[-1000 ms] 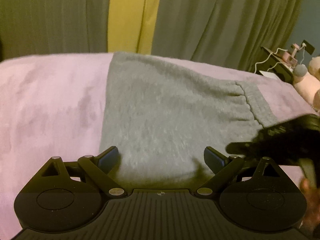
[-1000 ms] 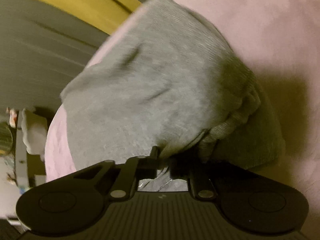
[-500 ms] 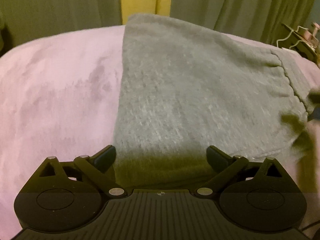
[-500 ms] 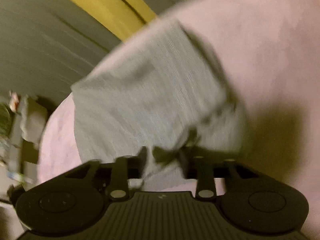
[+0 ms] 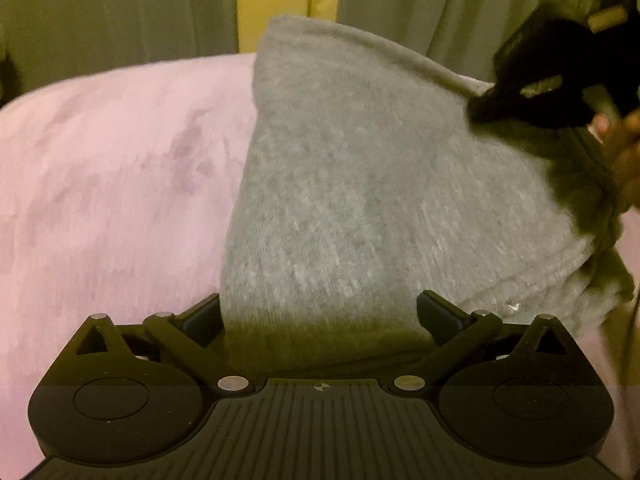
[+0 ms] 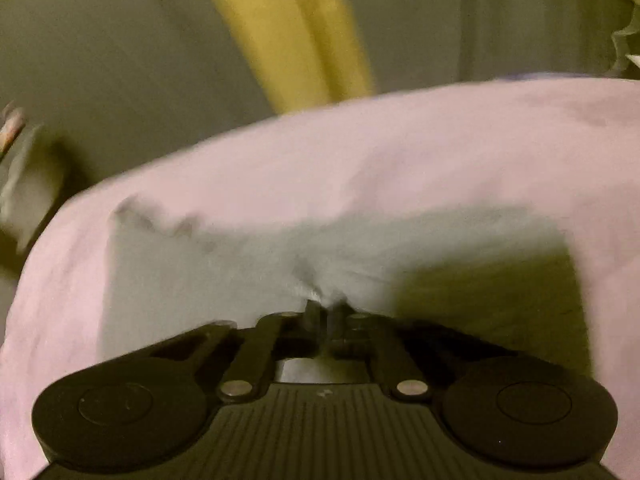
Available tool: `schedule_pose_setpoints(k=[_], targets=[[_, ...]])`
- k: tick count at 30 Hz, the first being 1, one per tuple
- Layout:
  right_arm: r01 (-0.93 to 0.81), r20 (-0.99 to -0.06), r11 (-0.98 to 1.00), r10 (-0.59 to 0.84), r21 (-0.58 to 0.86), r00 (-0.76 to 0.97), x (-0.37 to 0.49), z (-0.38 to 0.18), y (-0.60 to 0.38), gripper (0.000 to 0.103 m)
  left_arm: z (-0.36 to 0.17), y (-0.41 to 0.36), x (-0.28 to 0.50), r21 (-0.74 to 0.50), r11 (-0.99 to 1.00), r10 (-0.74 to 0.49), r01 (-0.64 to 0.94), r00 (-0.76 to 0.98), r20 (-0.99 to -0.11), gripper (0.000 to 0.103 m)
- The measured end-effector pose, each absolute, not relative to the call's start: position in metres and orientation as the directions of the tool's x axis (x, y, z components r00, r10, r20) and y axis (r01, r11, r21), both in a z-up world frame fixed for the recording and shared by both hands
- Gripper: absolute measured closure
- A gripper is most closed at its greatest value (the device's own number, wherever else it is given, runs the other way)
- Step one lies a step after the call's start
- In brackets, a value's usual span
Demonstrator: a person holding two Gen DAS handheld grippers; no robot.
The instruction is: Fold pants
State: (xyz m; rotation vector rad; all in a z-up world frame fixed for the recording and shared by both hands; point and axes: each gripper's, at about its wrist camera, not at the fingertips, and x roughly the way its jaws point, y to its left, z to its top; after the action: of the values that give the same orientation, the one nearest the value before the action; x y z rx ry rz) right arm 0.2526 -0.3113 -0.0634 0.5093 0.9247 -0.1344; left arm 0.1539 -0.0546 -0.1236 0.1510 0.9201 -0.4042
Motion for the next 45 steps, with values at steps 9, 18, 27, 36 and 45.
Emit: schedule_pose_setpoints(k=[9, 18, 27, 36, 45], targets=[[0.298, -0.749, 0.831, 0.198, 0.470, 0.632, 0.168, -0.045, -0.294, 0.056, -0.124, -0.052, 0.157, -0.063, 0.911, -0.293, 0.408, 0.531, -0.795, 0.000], [0.342, -0.721, 0.815, 0.128, 0.467, 0.681, 0.089, -0.038, -0.307, 0.045, -0.107, -0.052, 0.145, -0.053, 0.936, -0.240, 0.347, 0.522, -0.819, 0.000], [0.261, -0.699, 0.827, 0.205, 0.498, 0.685, 0.118, -0.030, -0.296, 0.039, -0.101, -0.049, 0.143, -0.063, 0.955, -0.216, 0.289, 0.533, -0.818, 0.000], [0.331, -0.741, 0.775, 0.248, 0.539, 0.624, 0.184, -0.001, -0.284, 0.042, -0.074, -0.052, 0.128, 0.068, 0.919, -0.228, 0.388, 0.664, -0.712, 0.000], [0.259, -0.641, 0.806, 0.184, 0.533, 0.745, 0.156, 0.016, -0.276, 0.020, -0.074, -0.044, 0.127, -0.041, 0.942, -0.258, 0.332, 0.642, -0.722, 0.000]])
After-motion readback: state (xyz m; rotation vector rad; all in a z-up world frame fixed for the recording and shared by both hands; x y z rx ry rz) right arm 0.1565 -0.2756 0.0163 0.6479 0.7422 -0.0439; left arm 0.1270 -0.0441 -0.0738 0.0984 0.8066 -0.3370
